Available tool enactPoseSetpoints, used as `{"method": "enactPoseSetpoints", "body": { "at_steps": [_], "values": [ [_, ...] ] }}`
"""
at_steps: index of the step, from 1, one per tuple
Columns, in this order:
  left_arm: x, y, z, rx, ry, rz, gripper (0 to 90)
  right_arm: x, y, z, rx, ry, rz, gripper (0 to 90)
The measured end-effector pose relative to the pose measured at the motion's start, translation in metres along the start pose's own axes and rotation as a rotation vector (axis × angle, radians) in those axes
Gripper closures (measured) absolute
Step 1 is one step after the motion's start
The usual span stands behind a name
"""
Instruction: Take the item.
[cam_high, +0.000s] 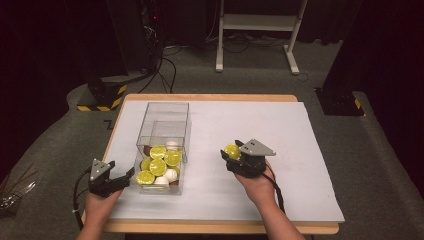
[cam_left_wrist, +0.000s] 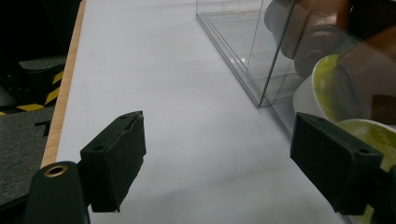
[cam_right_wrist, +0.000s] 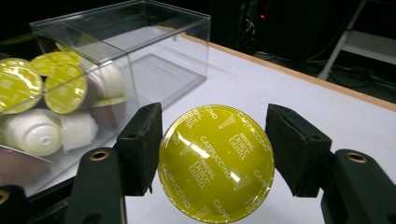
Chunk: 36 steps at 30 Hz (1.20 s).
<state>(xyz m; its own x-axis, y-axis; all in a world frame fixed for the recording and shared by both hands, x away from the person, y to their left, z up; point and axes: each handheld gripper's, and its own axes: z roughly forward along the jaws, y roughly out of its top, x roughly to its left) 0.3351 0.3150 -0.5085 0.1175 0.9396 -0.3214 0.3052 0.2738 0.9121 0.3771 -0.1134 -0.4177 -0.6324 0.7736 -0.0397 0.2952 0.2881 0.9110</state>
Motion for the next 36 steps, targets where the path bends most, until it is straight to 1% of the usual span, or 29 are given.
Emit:
{"method": "enactPoseSetpoints", "body": {
  "at_steps": [1,4,6,7,15,18,29,36],
  "values": [
    [0.0,0.0,0.0,0.0,0.0,0.0,18.6,-0.004,-0.002,-0.001,0.003,-0.012,0.009,38.4],
    [0.0,0.0,0.0,0.003,-0.001,0.001,18.6,-0.011,-0.006,-0.001,0.008,-0.027,0.018,38.4],
    [0.0,0.0,0.0,0.003,0.0,0.001,18.6,-0.012,-0.007,-0.001,0.01,-0.028,0.022,38.4],
    [0.0,0.0,0.0,-0.001,0.0,0.0,18.6,-0.016,-0.009,-0.001,0.014,-0.038,0.027,38.4],
    [0.0,0.0,0.0,0.001,0.0,0.0,18.6,-0.024,-0.015,-0.004,0.022,-0.062,0.037,38.4],
    [0.0,0.0,0.0,0.003,-0.001,0.0,18.6,-0.029,-0.02,-0.005,0.027,-0.084,0.047,38.4],
    [0.0,0.0,0.0,0.002,-0.003,0.001,18.6,-0.056,-0.04,0.002,0.086,-0.154,0.086,38.4],
    [0.0,0.0,0.0,0.003,-0.004,0.001,18.7,-0.066,-0.046,0.004,0.102,-0.19,0.094,38.4]
  ]
}}
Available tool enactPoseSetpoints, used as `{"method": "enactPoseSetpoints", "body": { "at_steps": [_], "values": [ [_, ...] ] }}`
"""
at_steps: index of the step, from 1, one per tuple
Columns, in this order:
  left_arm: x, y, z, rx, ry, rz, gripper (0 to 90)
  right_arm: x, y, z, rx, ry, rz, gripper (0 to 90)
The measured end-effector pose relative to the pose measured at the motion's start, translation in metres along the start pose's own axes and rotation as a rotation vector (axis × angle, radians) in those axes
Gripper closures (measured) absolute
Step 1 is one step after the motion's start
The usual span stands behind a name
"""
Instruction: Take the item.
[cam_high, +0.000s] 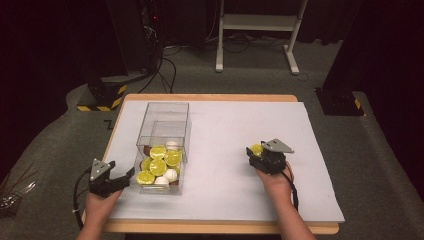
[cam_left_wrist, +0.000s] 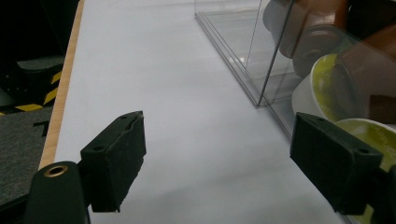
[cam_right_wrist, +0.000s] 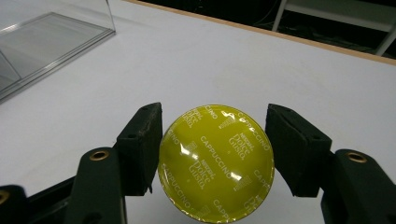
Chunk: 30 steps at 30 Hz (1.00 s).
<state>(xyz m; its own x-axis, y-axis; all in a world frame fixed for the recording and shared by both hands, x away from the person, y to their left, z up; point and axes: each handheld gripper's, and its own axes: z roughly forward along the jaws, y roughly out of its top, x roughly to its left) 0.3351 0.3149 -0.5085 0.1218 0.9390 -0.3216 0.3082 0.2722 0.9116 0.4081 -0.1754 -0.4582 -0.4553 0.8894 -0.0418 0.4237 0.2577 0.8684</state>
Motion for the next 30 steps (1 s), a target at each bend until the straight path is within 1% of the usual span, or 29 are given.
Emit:
{"method": "enactPoseSetpoints", "body": {
  "at_steps": [2,3,4,7,9,10,11,18,19,20,24,25,30],
  "values": [
    [0.0,0.0,0.0,0.0,0.0,0.0,18.7,-0.001,0.0,0.001,0.003,-0.002,0.002,38.4],
    [0.001,0.0,0.0,0.005,-0.001,0.007,18.7,-0.004,-0.001,0.003,0.008,-0.016,0.006,38.4],
    [0.001,0.0,0.0,0.005,-0.001,0.007,18.7,-0.006,-0.001,0.004,0.008,-0.02,0.003,38.4],
    [0.0,0.0,0.0,0.001,-0.002,0.0,18.7,-0.009,-0.002,0.007,0.016,-0.028,0.012,38.4],
    [0.0,0.0,0.0,0.002,-0.002,-0.001,18.7,-0.013,-0.003,0.012,0.032,-0.044,0.017,38.4],
    [0.001,0.0,0.0,0.006,-0.003,0.006,18.6,-0.014,-0.003,0.013,0.036,-0.045,0.017,38.4],
    [0.0,0.0,0.0,0.004,-0.003,0.001,18.7,-0.014,-0.004,0.014,0.04,-0.049,0.019,38.4],
    [0.001,0.0,-0.001,0.007,-0.007,0.006,18.6,-0.019,-0.006,0.022,0.059,-0.065,0.021,38.3],
    [0.001,0.0,0.0,0.007,-0.007,0.006,18.7,-0.019,-0.007,0.025,0.07,-0.07,0.026,38.4],
    [0.001,0.0,-0.001,0.01,-0.008,0.011,18.7,-0.019,-0.007,0.026,0.074,-0.07,0.026,38.3],
    [0.001,0.0,-0.001,0.007,-0.008,0.006,18.7,-0.019,-0.008,0.028,0.082,-0.068,0.038,38.3],
    [0.001,0.0,-0.001,0.007,-0.008,0.006,18.7,-0.019,-0.008,0.029,0.079,-0.063,0.032,38.3],
    [0.001,0.0,-0.001,0.008,-0.009,0.006,18.7,-0.018,-0.009,0.031,0.092,-0.061,0.036,38.2]
  ]
}}
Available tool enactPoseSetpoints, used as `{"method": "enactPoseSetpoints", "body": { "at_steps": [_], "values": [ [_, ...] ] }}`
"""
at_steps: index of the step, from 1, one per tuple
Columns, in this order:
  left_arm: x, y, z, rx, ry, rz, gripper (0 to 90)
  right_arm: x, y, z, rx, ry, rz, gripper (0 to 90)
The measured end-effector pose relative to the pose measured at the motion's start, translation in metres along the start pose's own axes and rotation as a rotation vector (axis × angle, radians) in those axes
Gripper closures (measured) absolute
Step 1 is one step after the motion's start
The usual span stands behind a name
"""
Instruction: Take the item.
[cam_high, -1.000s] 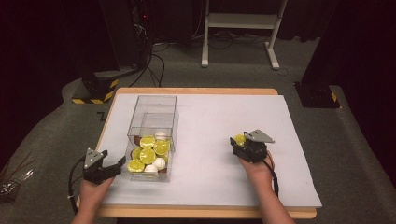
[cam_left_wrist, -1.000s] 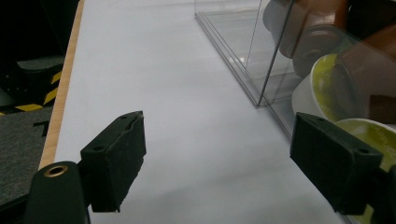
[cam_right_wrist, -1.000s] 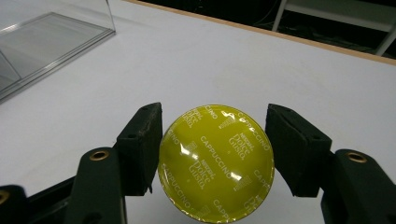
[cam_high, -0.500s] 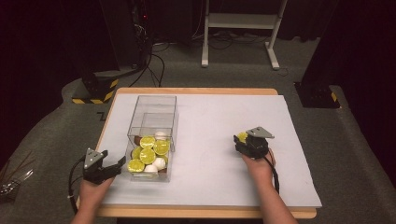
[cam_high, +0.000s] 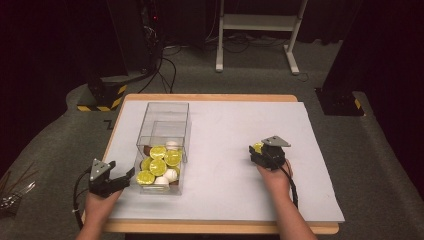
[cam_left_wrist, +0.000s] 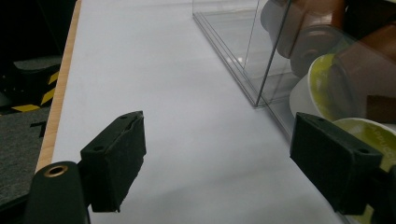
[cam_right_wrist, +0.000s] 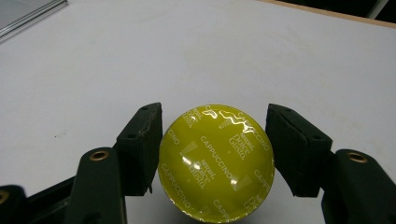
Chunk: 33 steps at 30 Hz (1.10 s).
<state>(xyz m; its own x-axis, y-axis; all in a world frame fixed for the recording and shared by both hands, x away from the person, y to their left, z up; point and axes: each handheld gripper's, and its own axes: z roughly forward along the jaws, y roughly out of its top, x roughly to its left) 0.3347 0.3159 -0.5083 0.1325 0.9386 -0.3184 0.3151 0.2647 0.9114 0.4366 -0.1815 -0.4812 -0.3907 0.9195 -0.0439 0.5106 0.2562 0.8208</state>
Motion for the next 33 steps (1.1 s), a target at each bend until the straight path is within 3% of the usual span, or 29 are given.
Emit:
{"method": "enactPoseSetpoints", "body": {
  "at_steps": [20,33],
  "values": [
    [0.0,0.0,0.0,0.002,-0.003,-0.001,18.7,-0.001,-0.001,0.002,0.008,0.013,0.022,34.3],
    [0.001,0.001,-0.001,0.005,-0.011,-0.018,20.9,0.005,0.003,-0.015,-0.029,0.029,0.002,35.7]
  ]
}}
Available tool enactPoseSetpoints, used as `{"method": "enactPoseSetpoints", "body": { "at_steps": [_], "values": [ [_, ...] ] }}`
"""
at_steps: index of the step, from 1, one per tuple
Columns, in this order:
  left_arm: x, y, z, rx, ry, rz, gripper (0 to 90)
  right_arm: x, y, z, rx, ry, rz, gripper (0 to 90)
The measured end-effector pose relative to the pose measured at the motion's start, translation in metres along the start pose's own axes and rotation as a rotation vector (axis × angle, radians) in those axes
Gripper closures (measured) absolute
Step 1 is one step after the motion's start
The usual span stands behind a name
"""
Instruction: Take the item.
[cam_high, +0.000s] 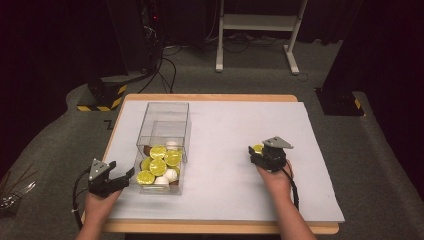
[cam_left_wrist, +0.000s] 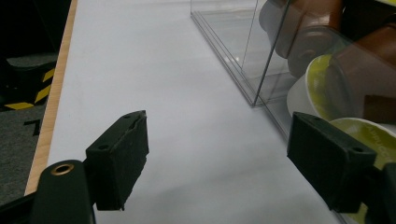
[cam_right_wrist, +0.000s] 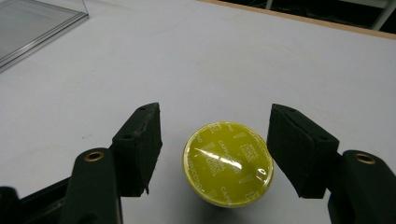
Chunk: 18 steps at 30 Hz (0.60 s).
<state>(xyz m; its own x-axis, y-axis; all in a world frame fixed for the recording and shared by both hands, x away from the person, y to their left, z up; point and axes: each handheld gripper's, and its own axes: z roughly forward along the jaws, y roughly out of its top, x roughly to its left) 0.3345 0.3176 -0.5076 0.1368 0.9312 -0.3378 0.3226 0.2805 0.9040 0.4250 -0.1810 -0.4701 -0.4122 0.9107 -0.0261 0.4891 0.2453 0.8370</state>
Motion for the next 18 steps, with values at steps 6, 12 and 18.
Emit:
{"method": "enactPoseSetpoints", "body": {
  "at_steps": [6,12,18],
  "values": [
    [0.0,0.001,-0.002,-0.004,-0.012,-0.014,21.8,0.004,-0.002,-0.012,-0.011,0.007,-0.02,38.0],
    [0.0,0.004,-0.005,-0.006,-0.024,-0.038,22.3,0.006,-0.012,-0.025,-0.012,0.001,-0.051,42.5],
    [-0.005,0.007,-0.01,-0.001,-0.05,-0.025,23.0,0.006,-0.021,-0.034,-0.014,0.001,-0.059,43.5]
  ]
}}
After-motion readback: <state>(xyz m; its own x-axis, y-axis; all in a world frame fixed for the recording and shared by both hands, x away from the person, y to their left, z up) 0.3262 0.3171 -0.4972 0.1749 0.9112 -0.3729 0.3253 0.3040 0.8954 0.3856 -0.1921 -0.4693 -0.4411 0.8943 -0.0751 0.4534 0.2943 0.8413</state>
